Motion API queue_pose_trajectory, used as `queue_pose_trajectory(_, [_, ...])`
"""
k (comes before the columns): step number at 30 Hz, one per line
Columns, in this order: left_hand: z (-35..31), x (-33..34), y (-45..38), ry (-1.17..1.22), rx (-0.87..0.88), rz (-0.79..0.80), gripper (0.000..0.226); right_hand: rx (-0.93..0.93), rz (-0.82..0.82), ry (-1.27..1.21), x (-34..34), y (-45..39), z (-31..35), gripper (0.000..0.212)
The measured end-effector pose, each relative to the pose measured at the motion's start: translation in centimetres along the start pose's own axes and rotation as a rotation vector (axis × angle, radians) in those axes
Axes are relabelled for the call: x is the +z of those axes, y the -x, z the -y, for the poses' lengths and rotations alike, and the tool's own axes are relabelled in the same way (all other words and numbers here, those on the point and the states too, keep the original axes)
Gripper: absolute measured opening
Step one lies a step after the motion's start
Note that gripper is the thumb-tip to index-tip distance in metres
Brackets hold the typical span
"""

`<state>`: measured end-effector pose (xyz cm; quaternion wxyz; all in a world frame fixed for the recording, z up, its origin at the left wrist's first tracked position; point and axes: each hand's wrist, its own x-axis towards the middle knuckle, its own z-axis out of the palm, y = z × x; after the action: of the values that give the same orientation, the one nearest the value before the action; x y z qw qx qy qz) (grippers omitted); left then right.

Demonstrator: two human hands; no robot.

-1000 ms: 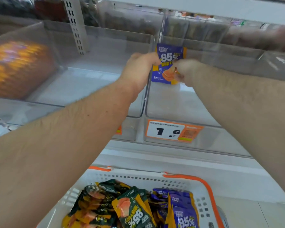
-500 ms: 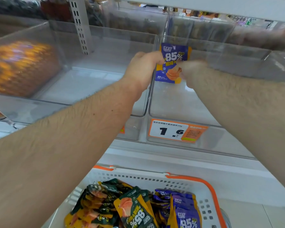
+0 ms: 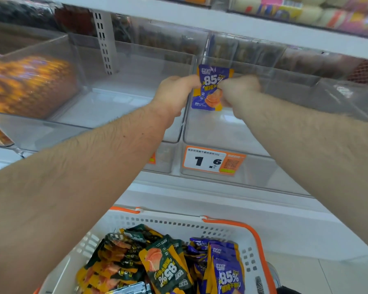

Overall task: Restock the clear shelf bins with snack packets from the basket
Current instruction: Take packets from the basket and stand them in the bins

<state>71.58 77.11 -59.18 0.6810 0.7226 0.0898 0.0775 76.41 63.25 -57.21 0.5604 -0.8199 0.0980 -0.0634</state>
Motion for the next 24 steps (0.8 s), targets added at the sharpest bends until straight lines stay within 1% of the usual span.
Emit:
queue_pose_trajectory(1, [-0.4, 0.0, 0.7, -0.031, 0.022, -0.047, 0.055, -0.038, -0.039, 0.045, -0.3, 1.0, 0.1, 0.014])
queue_pose_trajectory(2, [-0.9, -0.1, 1.2, -0.093, 0.072, -0.105, 0.044, -0.089, -0.036, 0.068, -0.2, 1.8, 0.2, 0.013])
queue_pose_trajectory(3, [-1.4, -0.4, 1.5, -0.180, 0.127, -0.167, 0.036, -0.156, -0.053, 0.133, -0.4, 3.3, 0.4, 0.008])
queue_pose_trajectory(4, [-1.7, -0.8, 1.8, -0.328, 0.206, -0.233, 0.033, -0.231, -0.066, 0.199, -0.8, 4.3, 0.2, 0.006])
queue_pose_trajectory(5, [-2.4, -1.1, 2.7, -0.453, 0.316, -0.287, 0.034, -0.327, -0.100, 0.277, -1.4, 5.9, 0.1, 0.009])
queue_pose_trajectory(6, [-2.7, -1.2, 3.7, -0.526, 0.458, -0.321, 0.034, -0.442, -0.155, 0.343, -2.1, 7.3, 0.0, 0.008])
queue_pose_trajectory(7, [-3.1, -1.3, 5.4, -0.536, 0.590, -0.324, 0.034, -0.550, -0.210, 0.403, -2.8, 9.0, -0.2, 0.007])
queue_pose_trajectory(8, [-3.0, -1.2, 7.1, -0.507, 0.697, -0.309, 0.032, -0.705, -0.261, 0.439, -3.1, 10.6, -0.8, 0.008])
queue_pose_trajectory(9, [-2.6, -1.0, 9.3, -0.465, 0.772, -0.277, 0.030, -0.845, -0.285, 0.434, -3.2, 12.1, -1.6, 0.010])
queue_pose_trajectory(11, [0.2, -0.8, 12.7, -0.422, 0.832, -0.223, 0.029, -1.063, -0.272, 0.376, -2.7, 14.6, -3.9, 0.013])
queue_pose_trajectory(13, [3.7, -0.9, 15.4, -0.425, 0.787, -0.202, 0.034, -1.164, -0.190, 0.381, -2.0, 16.5, -7.0, 0.014])
queue_pose_trajectory(15, [7.3, -1.2, 17.5, -0.455, 0.659, -0.159, 0.037, -1.167, -0.011, 0.413, -1.5, 18.5, -10.4, 0.019])
queue_pose_trajectory(16, [9.1, -1.4, 18.4, -0.482, 0.576, -0.126, 0.039, -1.142, 0.109, 0.468, -1.3, 19.3, -12.0, 0.019])
queue_pose_trajectory(17, [10.9, -1.4, 19.3, -0.515, 0.484, -0.087, 0.039, -1.077, 0.269, 0.580, -1.1, 19.7, -13.6, 0.017])
queue_pose_trajectory(19, [14.5, -1.5, 20.6, -0.559, 0.288, -0.002, 0.041, -0.847, 0.650, 0.946, -0.7, 19.9, -16.3, 0.014])
queue_pose_trajectory(20, [16.0, -1.5, 21.1, -0.563, 0.192, 0.037, 0.041, -0.708, 0.785, 1.103, -0.4, 19.6, -17.9, 0.013])
queue_pose_trajectory(21, [17.2, -1.5, 21.6, -0.559, 0.105, 0.075, 0.040, -0.564, 0.869, 1.198, -0.4, 19.3, -19.4, 0.013])
queue_pose_trajectory(22, [18.1, -1.3, 22.0, -0.547, 0.030, 0.109, 0.038, -0.418, 0.906, 1.239, -0.5, 19.0, -21.0, 0.020])
queue_pose_trajectory(23, [18.8, -1.1, 22.4, -0.532, -0.032, 0.139, 0.035, -0.297, 0.917, 1.247, -0.6, 18.8, -22.7, 0.027])
queue_pose_trajectory(24, [19.4, -0.8, 22.8, -0.522, -0.079, 0.167, 0.033, -0.222, 0.922, 1.248, -0.9, 18.8, -24.2, 0.031])
